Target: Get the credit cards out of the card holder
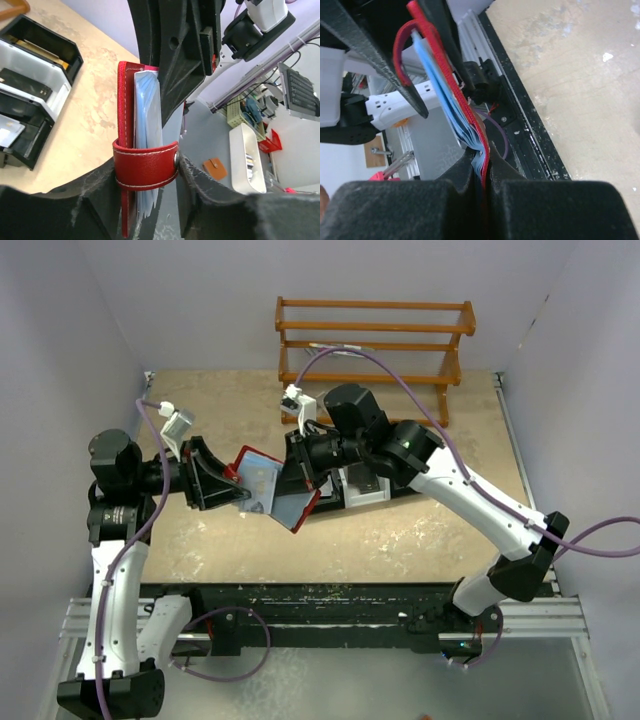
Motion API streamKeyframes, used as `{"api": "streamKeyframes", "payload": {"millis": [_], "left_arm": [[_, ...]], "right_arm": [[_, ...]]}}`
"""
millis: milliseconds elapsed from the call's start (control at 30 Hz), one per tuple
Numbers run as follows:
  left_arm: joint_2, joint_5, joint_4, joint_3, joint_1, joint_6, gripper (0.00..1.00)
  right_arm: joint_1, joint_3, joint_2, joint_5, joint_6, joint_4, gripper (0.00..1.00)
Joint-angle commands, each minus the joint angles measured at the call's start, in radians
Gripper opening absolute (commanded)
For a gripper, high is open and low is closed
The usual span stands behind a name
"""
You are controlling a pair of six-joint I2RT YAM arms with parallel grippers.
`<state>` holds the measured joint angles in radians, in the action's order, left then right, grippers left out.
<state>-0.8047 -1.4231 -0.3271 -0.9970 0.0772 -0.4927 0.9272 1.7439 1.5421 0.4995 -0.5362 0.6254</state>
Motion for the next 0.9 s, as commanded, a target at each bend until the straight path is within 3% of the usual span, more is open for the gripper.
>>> {"api": "streamKeyframes", "payload": {"millis": [0,67,167,333,533,600,867], "left_arm": [[0.007,-0.06,0.168,0.024,-0.002,-0.19,0.51],[0.008,-0.062,0.164,0.023,-0.002,-0.194,0.65],[0.009,-0.067,0.156,0.027,-0.002,-0.189,0.66],[-0.005,-0.081,0.114,0.022,-0.002,-0.17,0.5],[-0.018,-0.065,0.112,0.033,-0.002,-0.197,0.16],[-0.022,-0.068,0.132,0.034,-0.002,-0.229,0.13],[-0.064,-0.017,0.164,-0.007,-0.001,-0.323,0.07]], "right_arm": [[0.002,0.023,-0.022,0.098,0.011,-0.097,0.0],[0.002,0.032,-0.009,0.099,0.009,-0.096,0.0],[0.001,0.046,0.003,0.1,0.012,-0.093,0.0],[-0.002,0.047,0.0,0.099,0.026,-0.087,0.0],[-0.022,0.034,0.006,0.159,0.024,-0.128,0.0],[-0.04,0.017,0.001,0.202,0.018,-0.158,0.01],[-0.197,-0.078,-0.095,0.271,0.02,-0.222,0.53]]}}
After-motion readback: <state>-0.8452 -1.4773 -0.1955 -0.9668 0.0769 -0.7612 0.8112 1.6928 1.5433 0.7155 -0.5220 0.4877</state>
